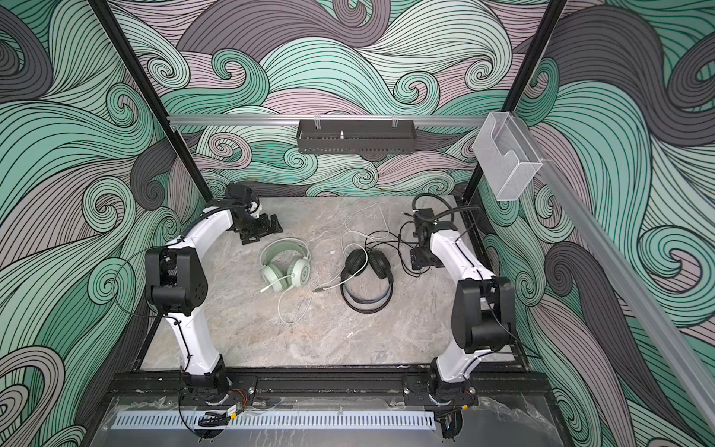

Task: Wrap the headphones

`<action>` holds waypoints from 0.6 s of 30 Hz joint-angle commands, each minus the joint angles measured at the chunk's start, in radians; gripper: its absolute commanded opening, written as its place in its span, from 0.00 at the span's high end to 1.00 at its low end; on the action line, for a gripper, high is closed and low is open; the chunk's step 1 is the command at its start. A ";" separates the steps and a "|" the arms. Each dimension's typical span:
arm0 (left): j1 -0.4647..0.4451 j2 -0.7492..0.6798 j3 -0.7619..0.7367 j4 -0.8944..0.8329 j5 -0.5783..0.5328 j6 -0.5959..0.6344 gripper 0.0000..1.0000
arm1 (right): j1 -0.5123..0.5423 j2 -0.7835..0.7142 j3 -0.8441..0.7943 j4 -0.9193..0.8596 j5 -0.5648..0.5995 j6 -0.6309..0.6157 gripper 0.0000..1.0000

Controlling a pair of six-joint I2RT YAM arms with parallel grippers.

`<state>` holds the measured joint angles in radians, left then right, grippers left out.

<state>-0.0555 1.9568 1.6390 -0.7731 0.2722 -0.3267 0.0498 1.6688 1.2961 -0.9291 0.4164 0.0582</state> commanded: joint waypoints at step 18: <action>-0.040 -0.089 -0.040 0.003 0.084 0.049 0.01 | -0.176 0.152 0.213 -0.105 0.318 -0.225 0.00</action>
<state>-0.0834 1.8931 1.5669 -0.7547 0.3370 -0.2981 -0.1291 1.8065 1.4906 -0.9997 0.6418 -0.0853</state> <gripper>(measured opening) 0.986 0.996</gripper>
